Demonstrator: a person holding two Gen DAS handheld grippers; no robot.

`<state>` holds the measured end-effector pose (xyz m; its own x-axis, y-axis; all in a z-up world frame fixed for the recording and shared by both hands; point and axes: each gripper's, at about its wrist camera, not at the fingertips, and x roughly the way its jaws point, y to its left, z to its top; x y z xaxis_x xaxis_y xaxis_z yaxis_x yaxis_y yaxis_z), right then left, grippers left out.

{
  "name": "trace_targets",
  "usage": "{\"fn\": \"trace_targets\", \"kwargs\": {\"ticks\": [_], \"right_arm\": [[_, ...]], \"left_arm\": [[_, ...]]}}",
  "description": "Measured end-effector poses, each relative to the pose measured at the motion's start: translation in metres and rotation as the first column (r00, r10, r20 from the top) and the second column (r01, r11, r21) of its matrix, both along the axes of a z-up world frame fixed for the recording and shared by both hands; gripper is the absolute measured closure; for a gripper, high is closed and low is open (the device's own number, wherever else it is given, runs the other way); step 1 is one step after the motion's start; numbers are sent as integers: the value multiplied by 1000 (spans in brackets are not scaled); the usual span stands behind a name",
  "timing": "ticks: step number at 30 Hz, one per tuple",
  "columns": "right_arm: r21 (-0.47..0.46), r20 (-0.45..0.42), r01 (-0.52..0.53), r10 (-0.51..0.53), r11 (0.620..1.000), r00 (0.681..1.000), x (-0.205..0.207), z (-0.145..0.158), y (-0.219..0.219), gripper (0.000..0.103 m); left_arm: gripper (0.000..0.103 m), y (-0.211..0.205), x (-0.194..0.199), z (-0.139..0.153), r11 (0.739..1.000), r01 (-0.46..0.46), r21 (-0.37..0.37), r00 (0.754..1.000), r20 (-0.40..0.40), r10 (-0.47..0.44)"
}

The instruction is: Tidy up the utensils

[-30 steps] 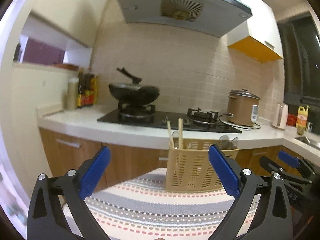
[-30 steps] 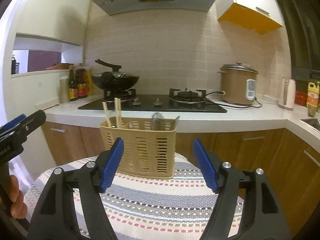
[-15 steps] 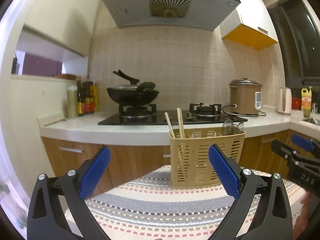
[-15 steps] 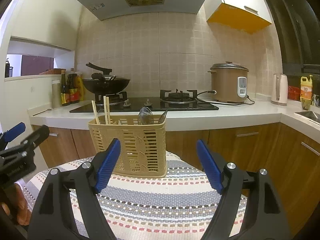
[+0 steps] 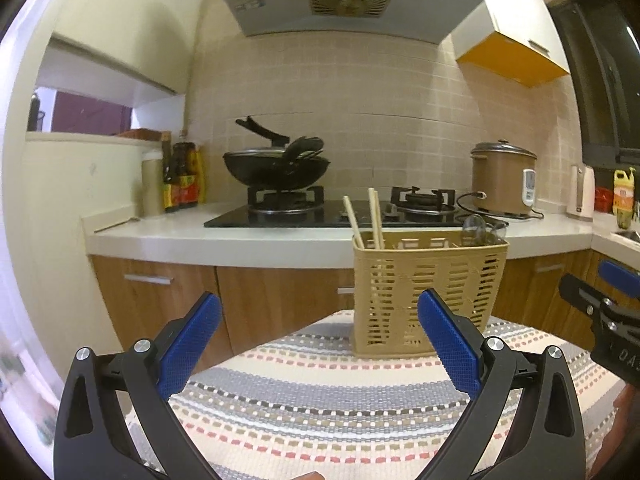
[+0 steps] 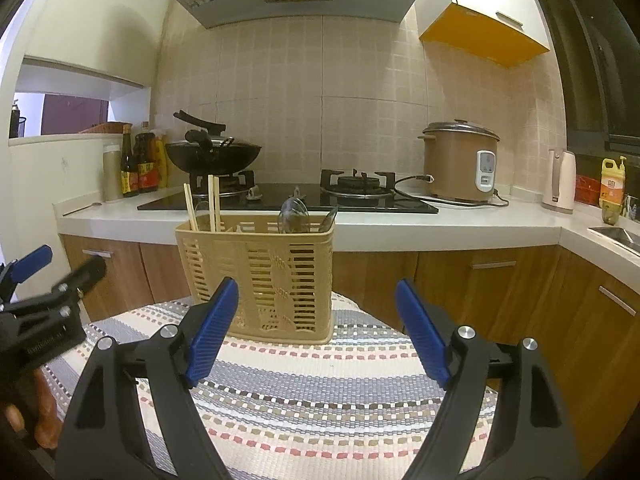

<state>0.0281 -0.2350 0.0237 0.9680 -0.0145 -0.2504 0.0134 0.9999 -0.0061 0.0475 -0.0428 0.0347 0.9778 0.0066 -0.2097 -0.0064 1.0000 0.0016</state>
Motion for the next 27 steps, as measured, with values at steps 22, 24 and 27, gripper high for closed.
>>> {"fn": "trace_targets", "kwargs": {"ticks": [22, 24, 27], "right_arm": [[2, -32, 7, -7, 1000, 999, 5, -5, 1, 25], [0, -32, 8, -8, 1000, 999, 6, -5, 1, 24], [4, -32, 7, -7, 1000, 999, 5, -5, 1, 24]], "left_arm": [[8, 8, 3, 0, 1000, -11, -28, 1000, -20, 11], [8, 8, 3, 0, 1000, -11, -29, 1000, -21, 11], [8, 8, 2, -1, 999, -12, -30, 1000, -25, 11]]}}
